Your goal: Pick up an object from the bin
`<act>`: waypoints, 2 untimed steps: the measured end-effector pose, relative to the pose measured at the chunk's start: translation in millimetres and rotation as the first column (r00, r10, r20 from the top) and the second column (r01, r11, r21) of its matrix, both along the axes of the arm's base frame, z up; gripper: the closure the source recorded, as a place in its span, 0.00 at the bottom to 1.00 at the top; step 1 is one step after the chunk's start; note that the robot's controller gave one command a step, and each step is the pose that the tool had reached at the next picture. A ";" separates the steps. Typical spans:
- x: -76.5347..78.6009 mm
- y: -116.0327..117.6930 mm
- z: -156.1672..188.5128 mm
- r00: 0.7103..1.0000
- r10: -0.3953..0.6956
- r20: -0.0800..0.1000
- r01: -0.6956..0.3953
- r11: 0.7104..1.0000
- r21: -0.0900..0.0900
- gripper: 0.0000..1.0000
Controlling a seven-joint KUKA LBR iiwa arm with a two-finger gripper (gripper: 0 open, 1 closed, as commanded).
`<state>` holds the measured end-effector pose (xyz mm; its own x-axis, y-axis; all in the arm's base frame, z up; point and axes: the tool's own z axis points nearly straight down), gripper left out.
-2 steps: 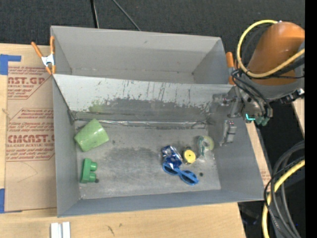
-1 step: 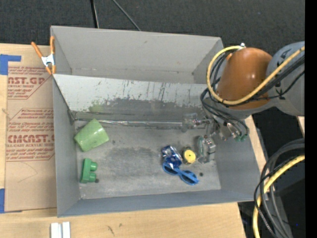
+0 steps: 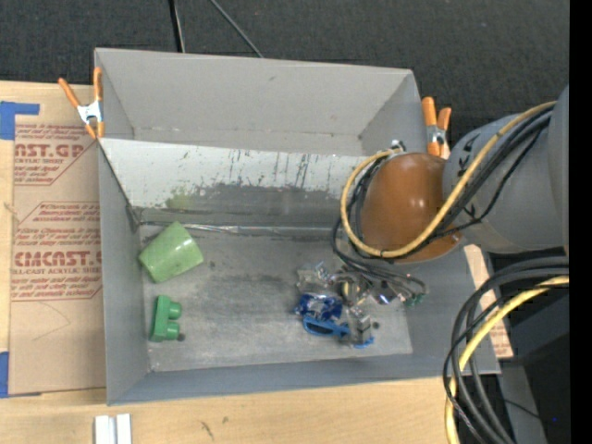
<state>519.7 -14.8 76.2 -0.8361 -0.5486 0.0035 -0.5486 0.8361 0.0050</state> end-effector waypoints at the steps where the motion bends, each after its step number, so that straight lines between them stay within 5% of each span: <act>1: 1.9 -0.8 2.5 1.000 -0.001 0.006 0.001 1.000 -0.001 1.00; 2: 13.2 -1.1 146.5 1.000 0.000 0.017 0.000 1.000 -0.002 1.00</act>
Offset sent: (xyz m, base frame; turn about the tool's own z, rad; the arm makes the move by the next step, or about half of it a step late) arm 0.0000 0.0000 0.0000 0.0000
